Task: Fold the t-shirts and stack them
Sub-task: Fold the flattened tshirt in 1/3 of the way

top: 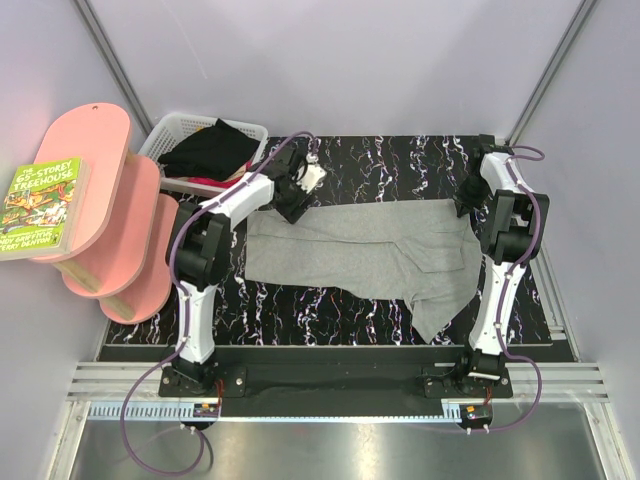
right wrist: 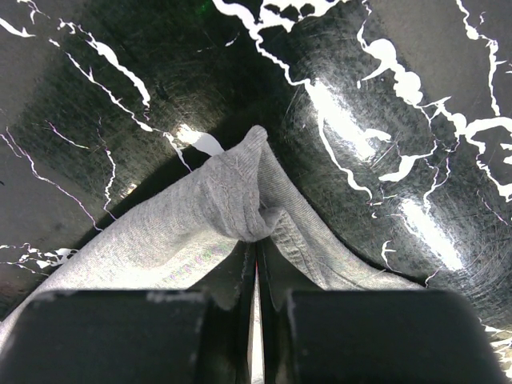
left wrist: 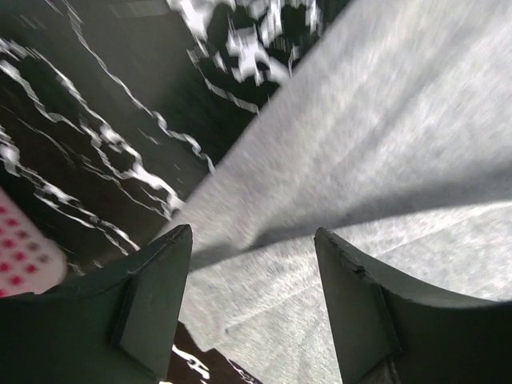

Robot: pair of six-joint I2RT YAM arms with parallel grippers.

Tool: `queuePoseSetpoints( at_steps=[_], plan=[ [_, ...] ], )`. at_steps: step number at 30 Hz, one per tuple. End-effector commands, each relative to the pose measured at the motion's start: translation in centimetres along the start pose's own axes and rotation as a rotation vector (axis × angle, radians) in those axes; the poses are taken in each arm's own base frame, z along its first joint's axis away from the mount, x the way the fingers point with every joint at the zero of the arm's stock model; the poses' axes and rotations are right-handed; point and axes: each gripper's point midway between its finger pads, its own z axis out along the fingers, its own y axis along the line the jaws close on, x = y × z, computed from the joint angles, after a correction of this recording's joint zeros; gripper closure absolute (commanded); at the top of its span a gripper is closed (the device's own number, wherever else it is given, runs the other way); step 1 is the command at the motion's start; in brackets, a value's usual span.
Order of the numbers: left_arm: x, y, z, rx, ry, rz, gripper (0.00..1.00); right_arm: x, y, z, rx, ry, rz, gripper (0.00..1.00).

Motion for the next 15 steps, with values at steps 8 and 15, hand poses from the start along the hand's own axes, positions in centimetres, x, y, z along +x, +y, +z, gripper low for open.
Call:
queuePoseSetpoints(
  at_steps=[8,15],
  plan=[
    [2.7,1.5,1.3,-0.076,0.06,0.006,0.33,-1.5,0.2,-2.9,-0.04,-0.065,0.011,0.95],
    [0.2,1.5,-0.3,-0.068,-0.014,-0.016,0.32,-1.5,0.4,-2.9,-0.046,-0.063,0.013,0.95]
  ],
)
